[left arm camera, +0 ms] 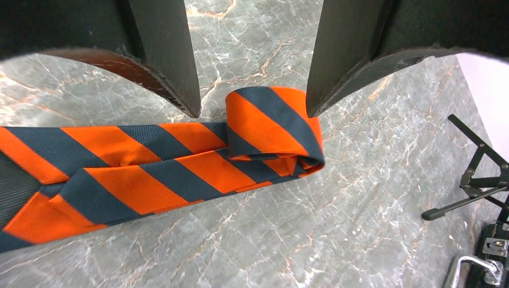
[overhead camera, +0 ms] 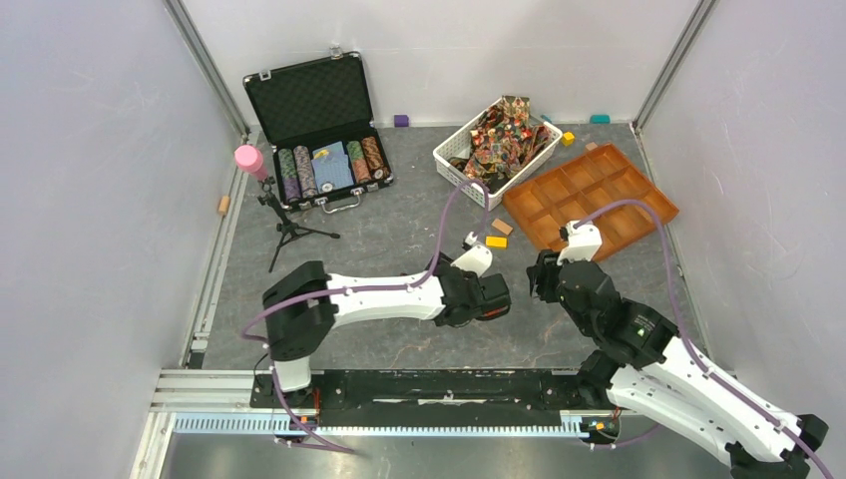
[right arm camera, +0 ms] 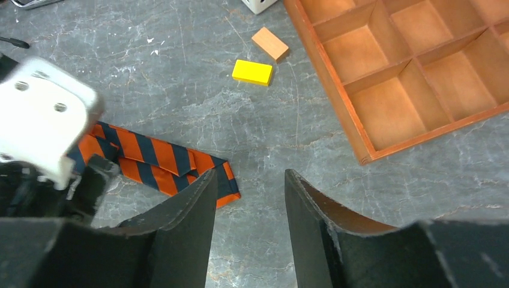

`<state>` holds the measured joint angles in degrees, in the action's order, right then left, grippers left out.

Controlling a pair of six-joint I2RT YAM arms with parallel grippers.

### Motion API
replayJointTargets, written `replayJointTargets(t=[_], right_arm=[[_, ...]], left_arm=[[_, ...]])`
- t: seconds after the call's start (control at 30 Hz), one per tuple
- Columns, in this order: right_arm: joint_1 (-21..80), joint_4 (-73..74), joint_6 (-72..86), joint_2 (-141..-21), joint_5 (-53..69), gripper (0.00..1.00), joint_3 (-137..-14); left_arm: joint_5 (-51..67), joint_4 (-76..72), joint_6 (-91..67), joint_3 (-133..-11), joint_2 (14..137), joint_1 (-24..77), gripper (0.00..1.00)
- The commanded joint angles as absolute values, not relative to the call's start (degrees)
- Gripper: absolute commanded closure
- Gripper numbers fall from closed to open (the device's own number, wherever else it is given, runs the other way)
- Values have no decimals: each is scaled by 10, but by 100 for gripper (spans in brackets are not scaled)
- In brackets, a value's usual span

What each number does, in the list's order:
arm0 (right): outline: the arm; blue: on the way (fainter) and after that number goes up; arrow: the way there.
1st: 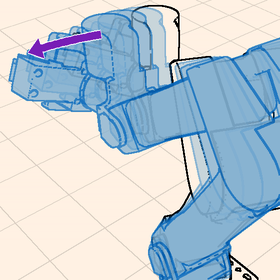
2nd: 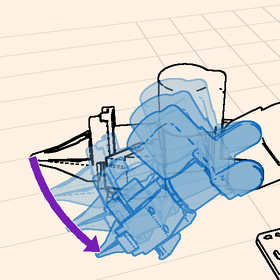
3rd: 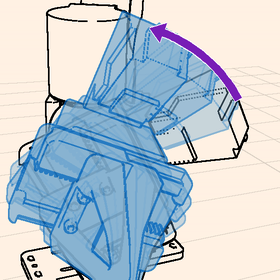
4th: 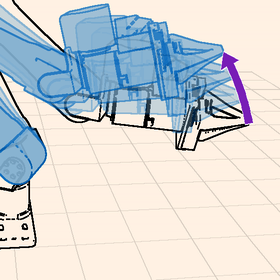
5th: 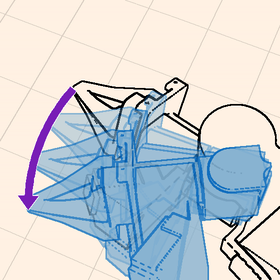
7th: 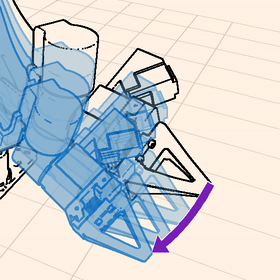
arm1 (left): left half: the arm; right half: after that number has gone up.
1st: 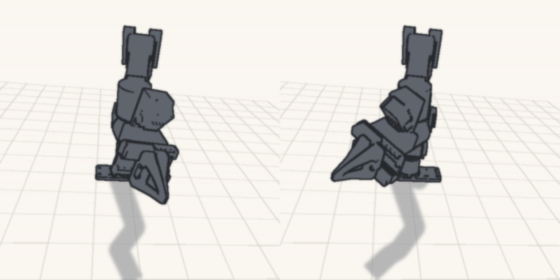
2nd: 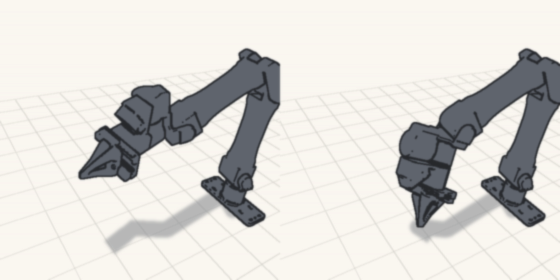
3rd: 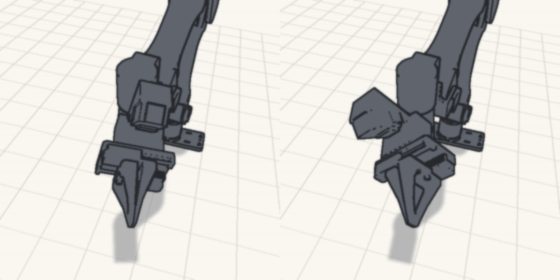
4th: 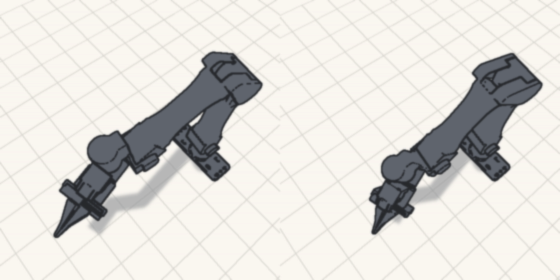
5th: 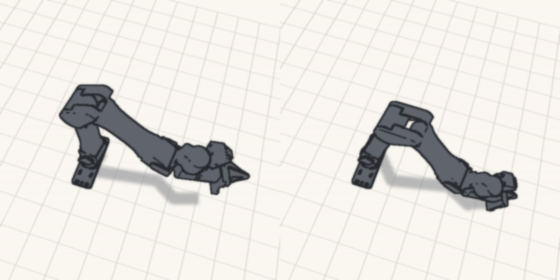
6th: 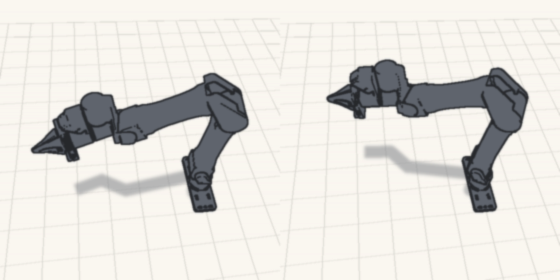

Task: Roll the ties
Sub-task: Roll the tie at the center of the board.

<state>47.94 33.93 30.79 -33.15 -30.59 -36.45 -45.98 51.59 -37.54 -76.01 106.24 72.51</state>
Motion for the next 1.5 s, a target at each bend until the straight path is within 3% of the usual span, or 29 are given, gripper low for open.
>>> replayJointTargets(t=[0.0,0.13,0.23,0.47,0.57,0.9,1.47], right_arm=[[479,314,274,-342,-320,46,-400],[479,272,238,-372,-262,39,-388],[479,231,195,-428,-164,26,-399],[482,162,105,-600,39,9,-464],[519,132,80,-677,64,2,-490],[588,90,19,-897,66,2,-617],[599,129,-85,-1046,29,2,-688]], left_arm=[[-477,500,-354,-760,982,727,28],[-462,486,-349,-733,911,705,28],[-423,445,-341,-683,827,658,28],[-273,371,-327,-547,615,484,28],[-230,376,-321,-515,557,417,24],[-207,421,-329,-471,458,330,10],[-238,472,-329,-457,400,312,6]])
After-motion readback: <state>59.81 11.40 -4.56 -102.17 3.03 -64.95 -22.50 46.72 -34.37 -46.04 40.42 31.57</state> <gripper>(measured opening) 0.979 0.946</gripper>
